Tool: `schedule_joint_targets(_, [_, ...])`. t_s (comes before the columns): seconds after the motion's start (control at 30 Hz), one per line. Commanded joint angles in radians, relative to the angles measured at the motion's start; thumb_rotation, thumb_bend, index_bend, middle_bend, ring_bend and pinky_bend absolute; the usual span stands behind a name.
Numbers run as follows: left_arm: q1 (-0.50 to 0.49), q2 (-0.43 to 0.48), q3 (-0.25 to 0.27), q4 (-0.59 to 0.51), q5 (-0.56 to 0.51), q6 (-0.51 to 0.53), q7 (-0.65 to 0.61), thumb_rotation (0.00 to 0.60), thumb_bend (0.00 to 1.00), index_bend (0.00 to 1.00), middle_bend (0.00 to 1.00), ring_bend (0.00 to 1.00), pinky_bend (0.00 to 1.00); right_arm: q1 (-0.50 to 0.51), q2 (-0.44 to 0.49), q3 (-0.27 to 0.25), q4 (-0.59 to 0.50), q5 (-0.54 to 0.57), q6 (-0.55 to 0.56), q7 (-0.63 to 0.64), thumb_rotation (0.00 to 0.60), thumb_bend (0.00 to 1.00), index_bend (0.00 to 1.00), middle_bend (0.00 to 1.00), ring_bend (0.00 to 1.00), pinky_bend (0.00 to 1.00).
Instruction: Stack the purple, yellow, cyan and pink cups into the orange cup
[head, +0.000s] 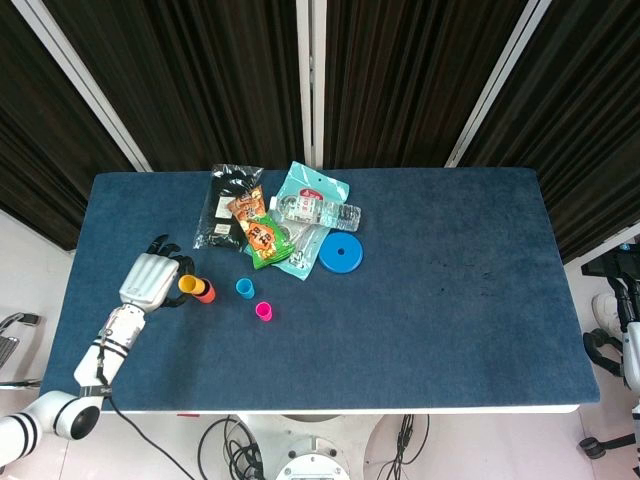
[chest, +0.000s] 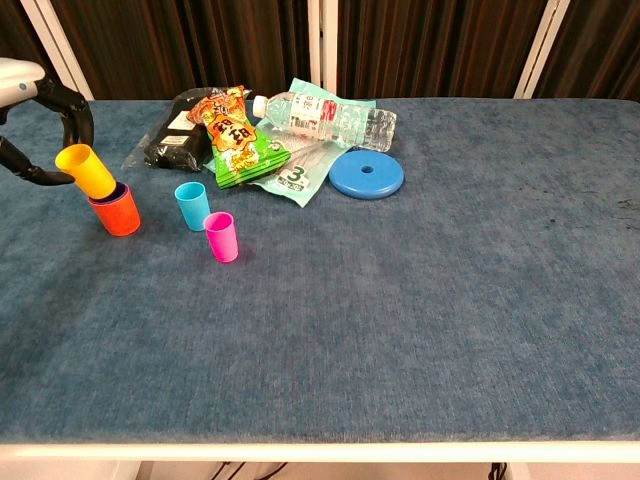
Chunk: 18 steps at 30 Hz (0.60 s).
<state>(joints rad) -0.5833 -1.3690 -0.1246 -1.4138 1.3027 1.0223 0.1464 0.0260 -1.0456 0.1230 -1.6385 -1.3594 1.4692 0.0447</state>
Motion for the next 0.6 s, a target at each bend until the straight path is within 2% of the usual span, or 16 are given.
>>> schedule_joint_targets(0.03, [-0.002, -0.014, 0.004, 0.016, -0.008, -0.010, -0.004, 0.600, 0.25, 0.49, 0.50, 0.21, 0.10, 0.002, -0.003, -0.002, 0.003, 0.000, -0.004, -0.002, 0.600, 0.29, 0.00, 0.00, 0.00, 0.00])
schedule_joint_targets(0.2, [-0.006, -0.024, 0.008, 0.032, -0.006, -0.019, -0.014, 0.600, 0.25, 0.46, 0.47, 0.21, 0.10, 0.004, -0.002, 0.001, 0.004, 0.004, -0.006, -0.004, 0.600, 0.29, 0.00, 0.00, 0.00, 0.00])
schedule_joint_targets(0.27, [-0.009, -0.023, 0.011, 0.033, -0.003, -0.024, -0.017, 0.600, 0.24, 0.39, 0.41, 0.20, 0.10, 0.005, -0.002, 0.001, 0.004, 0.006, -0.008, -0.005, 0.600, 0.29, 0.00, 0.00, 0.00, 0.00])
schedule_joint_targets(0.37, [-0.011, -0.021, 0.011, 0.031, 0.007, -0.022, -0.029, 0.600, 0.21, 0.21, 0.28, 0.15, 0.10, 0.006, -0.004, 0.000, 0.004, 0.006, -0.011, -0.007, 0.600, 0.29, 0.00, 0.00, 0.00, 0.00])
schedule_joint_targets(0.43, [-0.011, -0.020, 0.011, 0.030, 0.016, -0.015, -0.034, 0.600, 0.21, 0.18, 0.26, 0.14, 0.10, 0.008, -0.005, 0.000, 0.004, 0.007, -0.014, -0.010, 0.600, 0.29, 0.00, 0.00, 0.00, 0.00])
schedule_joint_targets(0.6, [-0.020, -0.012, 0.003, 0.006, 0.028, -0.007, -0.035, 0.600, 0.21, 0.18, 0.25, 0.13, 0.09, 0.006, -0.005, 0.001, 0.006, 0.010, -0.011, -0.010, 0.600, 0.29, 0.00, 0.00, 0.00, 0.00])
